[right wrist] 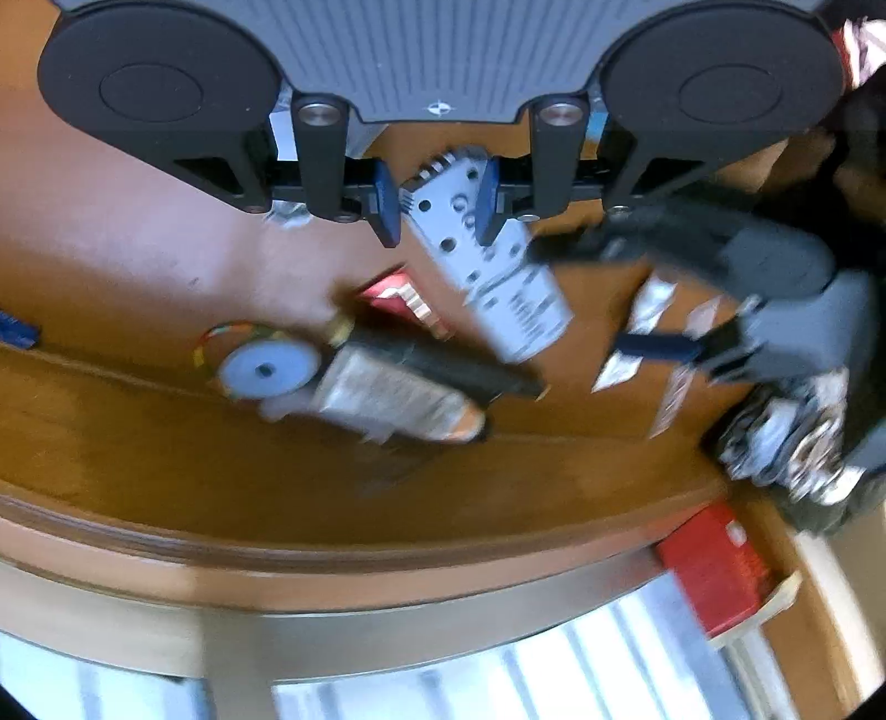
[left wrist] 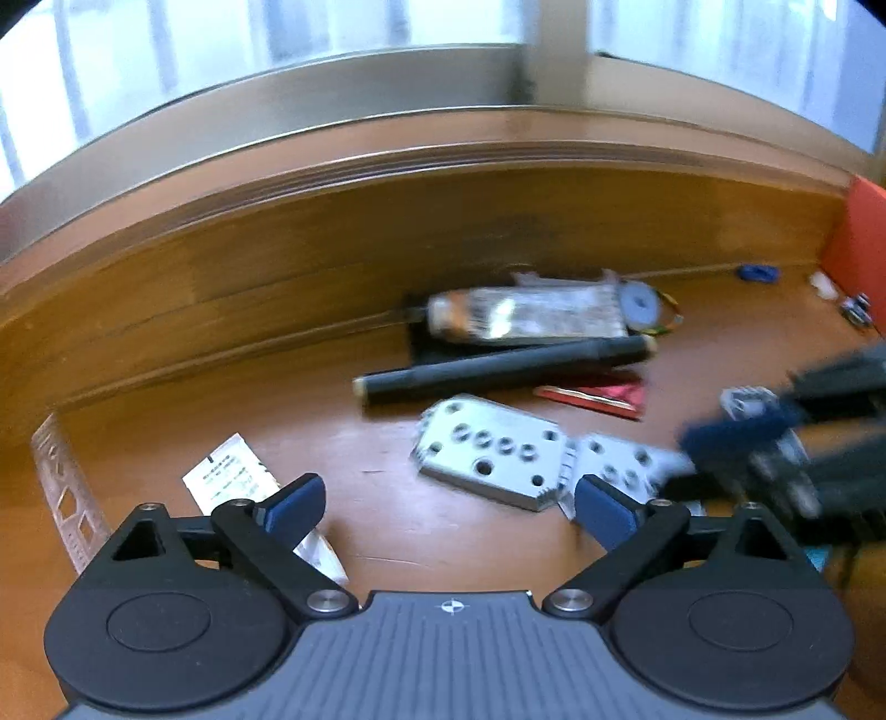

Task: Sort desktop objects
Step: 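Grasp a grey perforated metal plate with the left tool while the right tool grasps another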

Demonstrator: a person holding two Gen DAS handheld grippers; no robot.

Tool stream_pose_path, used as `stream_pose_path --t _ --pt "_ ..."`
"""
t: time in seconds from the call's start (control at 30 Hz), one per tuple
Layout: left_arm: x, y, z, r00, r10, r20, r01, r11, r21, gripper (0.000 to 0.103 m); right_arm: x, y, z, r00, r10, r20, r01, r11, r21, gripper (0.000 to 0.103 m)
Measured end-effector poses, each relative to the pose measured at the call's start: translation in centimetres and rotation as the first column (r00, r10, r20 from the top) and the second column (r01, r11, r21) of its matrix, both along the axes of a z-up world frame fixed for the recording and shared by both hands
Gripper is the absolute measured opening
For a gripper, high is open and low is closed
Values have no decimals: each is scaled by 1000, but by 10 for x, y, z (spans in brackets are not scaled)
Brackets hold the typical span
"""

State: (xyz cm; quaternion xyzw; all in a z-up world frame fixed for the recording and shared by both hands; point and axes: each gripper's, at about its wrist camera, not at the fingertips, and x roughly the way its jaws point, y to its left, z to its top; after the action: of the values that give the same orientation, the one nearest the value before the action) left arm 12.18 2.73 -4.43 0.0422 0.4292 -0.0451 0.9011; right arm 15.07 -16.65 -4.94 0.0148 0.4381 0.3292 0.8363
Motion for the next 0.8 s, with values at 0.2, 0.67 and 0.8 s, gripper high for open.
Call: stream_pose_path --t 0.2,0.67,0.8 --pt "4 7 5 1000 30 -3 -30 999 -46 96 -31 25 1 989 148 -7 -148 989 12 36" --pt "5 -25 -3 1000 13 28 -11 999 -39 44 -61 11 15 998 62 33 -63 998 25 42" --pt "2 -21 0 999 17 34 -13 995 -95 42 -64 -9 21 988 -107 110 109 994 -13 50"
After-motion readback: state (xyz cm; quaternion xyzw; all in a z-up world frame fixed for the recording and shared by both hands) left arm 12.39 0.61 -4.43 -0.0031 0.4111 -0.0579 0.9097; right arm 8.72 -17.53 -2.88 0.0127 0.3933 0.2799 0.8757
